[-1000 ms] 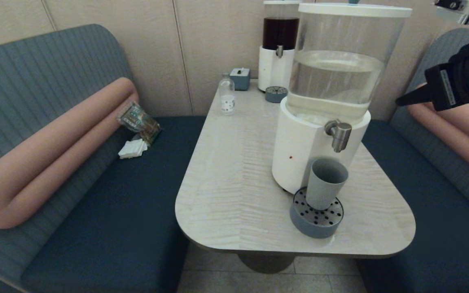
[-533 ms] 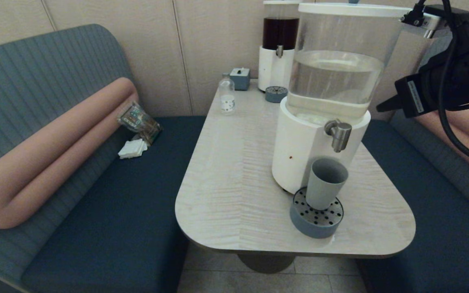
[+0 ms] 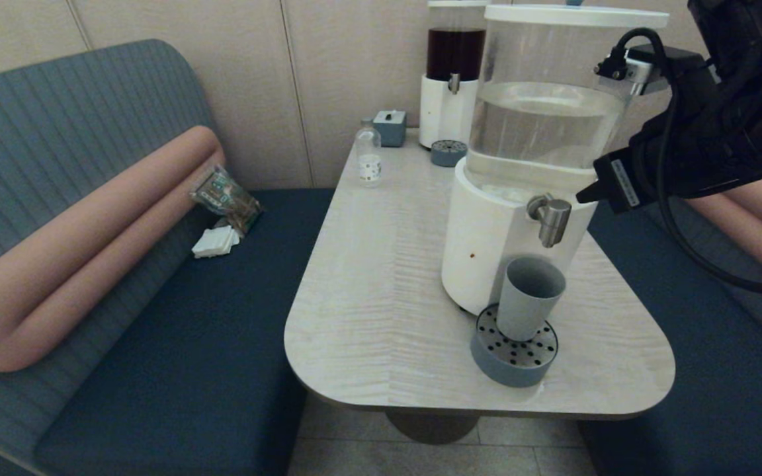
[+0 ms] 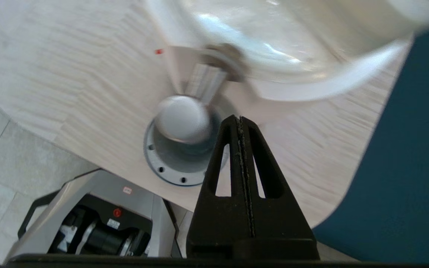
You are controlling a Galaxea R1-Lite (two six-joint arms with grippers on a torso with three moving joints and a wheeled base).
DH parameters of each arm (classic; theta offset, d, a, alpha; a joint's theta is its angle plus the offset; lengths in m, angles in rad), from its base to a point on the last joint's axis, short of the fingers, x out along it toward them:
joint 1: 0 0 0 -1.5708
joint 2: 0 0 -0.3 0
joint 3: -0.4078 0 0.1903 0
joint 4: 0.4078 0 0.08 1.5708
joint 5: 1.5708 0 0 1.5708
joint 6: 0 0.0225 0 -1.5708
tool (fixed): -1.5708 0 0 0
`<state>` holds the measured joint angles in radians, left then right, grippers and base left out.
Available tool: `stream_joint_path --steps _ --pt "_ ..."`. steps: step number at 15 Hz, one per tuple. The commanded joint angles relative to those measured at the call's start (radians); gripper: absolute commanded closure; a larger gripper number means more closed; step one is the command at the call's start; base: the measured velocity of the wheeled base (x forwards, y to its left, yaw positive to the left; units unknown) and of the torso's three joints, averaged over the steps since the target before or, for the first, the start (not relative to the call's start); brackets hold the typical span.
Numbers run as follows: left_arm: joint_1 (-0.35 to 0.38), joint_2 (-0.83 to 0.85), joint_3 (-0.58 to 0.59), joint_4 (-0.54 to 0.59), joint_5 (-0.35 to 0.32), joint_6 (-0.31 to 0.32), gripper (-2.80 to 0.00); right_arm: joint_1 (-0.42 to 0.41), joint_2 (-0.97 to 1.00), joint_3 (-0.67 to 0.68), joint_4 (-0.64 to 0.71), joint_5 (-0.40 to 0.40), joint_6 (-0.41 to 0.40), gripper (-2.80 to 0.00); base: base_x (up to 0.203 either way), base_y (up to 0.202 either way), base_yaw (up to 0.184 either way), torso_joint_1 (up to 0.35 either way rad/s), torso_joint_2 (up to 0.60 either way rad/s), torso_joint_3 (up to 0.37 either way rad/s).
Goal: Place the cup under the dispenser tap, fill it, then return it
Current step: Turn on the faucet
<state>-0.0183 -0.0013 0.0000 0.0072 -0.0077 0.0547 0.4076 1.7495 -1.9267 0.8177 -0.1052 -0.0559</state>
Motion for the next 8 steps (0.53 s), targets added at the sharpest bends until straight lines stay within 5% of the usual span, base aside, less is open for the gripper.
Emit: stream_joint_path --steps 1,8 --pt "0.000 -0.002 0.000 0.000 0.000 0.001 0.00 0.013 0.023 -0.002 -0.008 0.000 -0.001 0.00 0.000 0.000 0.000 0.000 0.00 0.000" --pt "0.000 -0.002 0.000 0.000 0.000 0.001 0.00 0.020 0.047 0.000 -0.037 -0.002 0.003 0.00 0.000 0.000 0.000 0.000 0.00 0.000"
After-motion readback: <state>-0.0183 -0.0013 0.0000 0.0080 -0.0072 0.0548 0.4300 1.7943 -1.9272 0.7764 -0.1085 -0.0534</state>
